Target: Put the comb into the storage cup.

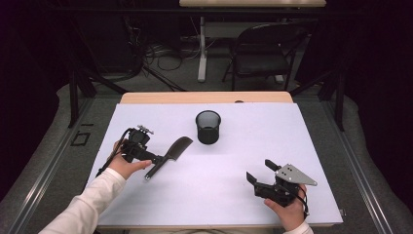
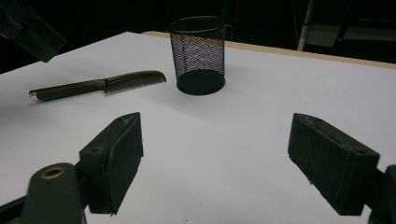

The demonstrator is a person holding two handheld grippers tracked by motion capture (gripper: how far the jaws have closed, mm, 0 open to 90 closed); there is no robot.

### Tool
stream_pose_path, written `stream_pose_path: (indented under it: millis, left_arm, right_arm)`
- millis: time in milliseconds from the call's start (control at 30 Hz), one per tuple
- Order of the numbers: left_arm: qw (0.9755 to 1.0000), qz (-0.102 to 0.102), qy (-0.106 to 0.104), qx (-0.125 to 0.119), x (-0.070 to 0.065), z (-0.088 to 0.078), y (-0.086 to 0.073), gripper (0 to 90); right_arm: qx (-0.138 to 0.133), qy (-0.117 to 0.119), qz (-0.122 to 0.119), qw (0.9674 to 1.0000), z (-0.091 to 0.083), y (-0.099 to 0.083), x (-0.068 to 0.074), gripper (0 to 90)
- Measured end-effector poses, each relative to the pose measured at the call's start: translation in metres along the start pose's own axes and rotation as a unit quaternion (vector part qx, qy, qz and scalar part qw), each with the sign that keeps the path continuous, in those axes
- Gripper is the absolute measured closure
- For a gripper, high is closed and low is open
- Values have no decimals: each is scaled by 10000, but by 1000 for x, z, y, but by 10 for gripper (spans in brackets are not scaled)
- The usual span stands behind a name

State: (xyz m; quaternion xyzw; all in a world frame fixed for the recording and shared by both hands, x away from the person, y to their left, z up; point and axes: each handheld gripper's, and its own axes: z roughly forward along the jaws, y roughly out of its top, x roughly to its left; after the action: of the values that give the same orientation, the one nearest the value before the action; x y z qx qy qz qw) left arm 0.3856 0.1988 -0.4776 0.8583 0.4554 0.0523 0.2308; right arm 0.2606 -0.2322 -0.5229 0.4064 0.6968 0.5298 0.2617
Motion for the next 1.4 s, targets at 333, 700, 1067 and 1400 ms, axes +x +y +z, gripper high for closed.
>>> stream_pose_path:
  millis: [333,700,1067,1400]
  left_arm:
    - [9997,-35,74,227,1,4,4,157]
    - [9987,-167,50,471,-2,10,10,170]
    - [9968,-263,-84,757,1,19,12,273]
    - [9951,-160,-13,976,-2,29,13,332]
  right_arm:
    - [14,15,7,10000,1,-1,0,180]
    - [16,36,38,10000,2,-1,-1,186]
    - [46,46,41,10000,2,-1,-1,188]
    - [58,63,27,10000,2,-1,-1,190]
